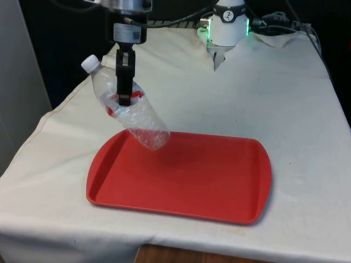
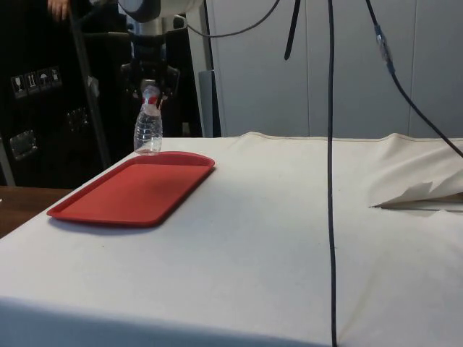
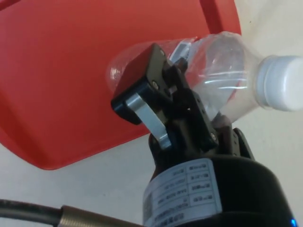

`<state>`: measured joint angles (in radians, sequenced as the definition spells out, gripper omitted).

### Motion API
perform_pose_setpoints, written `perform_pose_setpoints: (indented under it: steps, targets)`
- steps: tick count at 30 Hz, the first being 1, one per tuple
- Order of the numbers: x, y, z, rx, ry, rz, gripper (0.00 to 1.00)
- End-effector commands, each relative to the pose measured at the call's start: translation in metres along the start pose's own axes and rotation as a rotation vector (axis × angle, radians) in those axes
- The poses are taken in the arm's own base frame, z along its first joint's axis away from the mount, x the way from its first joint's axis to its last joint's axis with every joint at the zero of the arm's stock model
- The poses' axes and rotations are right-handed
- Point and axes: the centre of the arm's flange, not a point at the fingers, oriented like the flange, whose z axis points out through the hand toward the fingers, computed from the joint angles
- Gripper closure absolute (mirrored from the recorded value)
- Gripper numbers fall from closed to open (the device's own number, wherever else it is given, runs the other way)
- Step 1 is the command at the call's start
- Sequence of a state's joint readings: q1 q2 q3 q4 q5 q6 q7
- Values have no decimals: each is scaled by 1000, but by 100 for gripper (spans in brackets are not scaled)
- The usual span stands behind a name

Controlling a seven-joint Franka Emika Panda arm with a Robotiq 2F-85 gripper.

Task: Place the bottle upright on the tray.

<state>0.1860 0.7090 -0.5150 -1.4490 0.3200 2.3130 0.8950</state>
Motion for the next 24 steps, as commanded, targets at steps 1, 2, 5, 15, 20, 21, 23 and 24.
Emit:
perform_pose_setpoints:
  steps: [1,2,5,15,20,21,23,24]
  targets:
    - [-4,-4,-1,-1,22,-3,86]
    - [-5,-4,-1,-4,29,-5,86]
    - [-11,-8,-3,-11,48,-13,86]
    - [-31,-21,-4,-37,112,-37,86]
    - [-38,-25,-4,-46,134,-45,86]
    - [-40,-26,-4,-48,140,-48,86]
    - [-43,-28,-4,-53,152,-53,86]
    - [-46,-29,-4,-59,162,-56,86]
